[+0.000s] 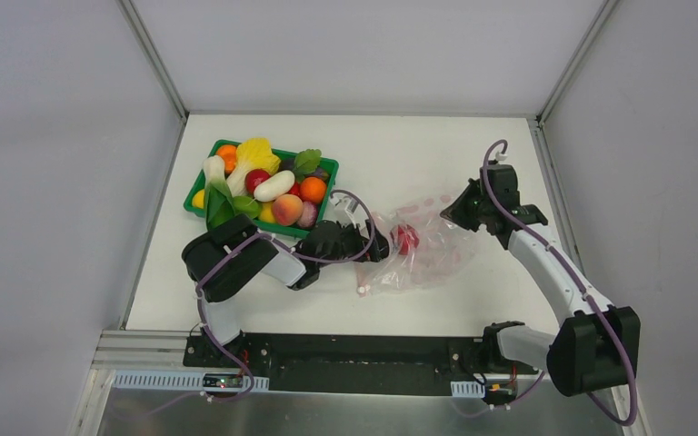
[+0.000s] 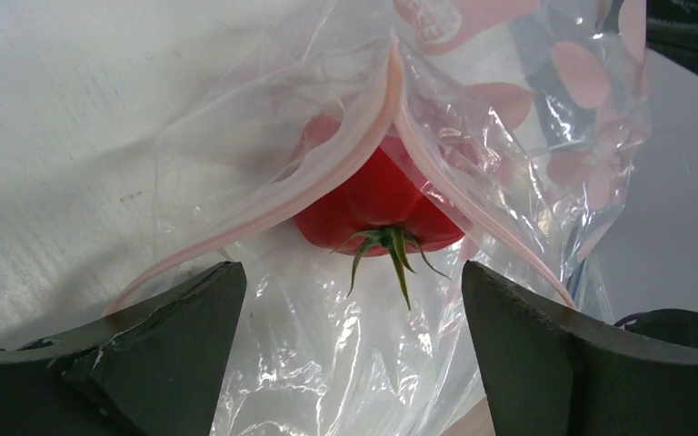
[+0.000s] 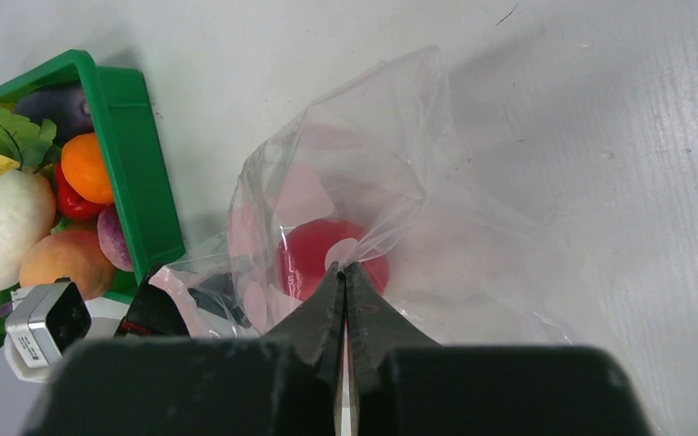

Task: Open the zip-top bag and remove the fake food
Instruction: Pick up the fake vegetable from the zipper food storage bag.

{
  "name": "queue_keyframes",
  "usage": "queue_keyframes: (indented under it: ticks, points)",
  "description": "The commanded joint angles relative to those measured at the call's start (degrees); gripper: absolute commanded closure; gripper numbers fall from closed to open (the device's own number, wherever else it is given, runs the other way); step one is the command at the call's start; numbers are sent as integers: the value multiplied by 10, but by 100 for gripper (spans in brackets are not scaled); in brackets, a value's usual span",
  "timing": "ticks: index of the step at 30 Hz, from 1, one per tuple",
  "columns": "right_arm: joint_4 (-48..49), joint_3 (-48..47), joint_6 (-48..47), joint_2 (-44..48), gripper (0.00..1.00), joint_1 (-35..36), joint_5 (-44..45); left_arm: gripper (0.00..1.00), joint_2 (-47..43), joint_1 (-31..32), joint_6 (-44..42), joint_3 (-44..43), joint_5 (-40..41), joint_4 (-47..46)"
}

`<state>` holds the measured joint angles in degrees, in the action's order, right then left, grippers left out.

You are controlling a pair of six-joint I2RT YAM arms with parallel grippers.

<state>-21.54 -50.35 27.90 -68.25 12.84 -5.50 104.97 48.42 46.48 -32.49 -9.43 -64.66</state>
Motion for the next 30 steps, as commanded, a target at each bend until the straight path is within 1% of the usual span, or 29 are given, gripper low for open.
queue_keyframes:
  ticks: [1, 6, 12, 19, 23, 30]
  points:
    - [-22, -29, 5, 27, 100, -2, -24, 7, -24, 5, 18, -27, 11, -53]
    - [-18, -8, 12, 27, 100, -2, -34, 5, -31, 5, 35, -37, 2, -69]
    - [2, 25, 23, 22, 100, -2, -51, 3, -5, 6, 26, -61, 7, -14]
    - [15, 52, 26, 6, 100, 1, -64, 5, 17, 14, 22, -103, -16, 23]
    - [28, 72, 28, 0, 100, 3, -60, 5, 26, 22, 11, -126, -23, 56]
    - [37, 89, 19, -35, 100, 3, -27, 5, 47, 25, 4, -161, -18, 122]
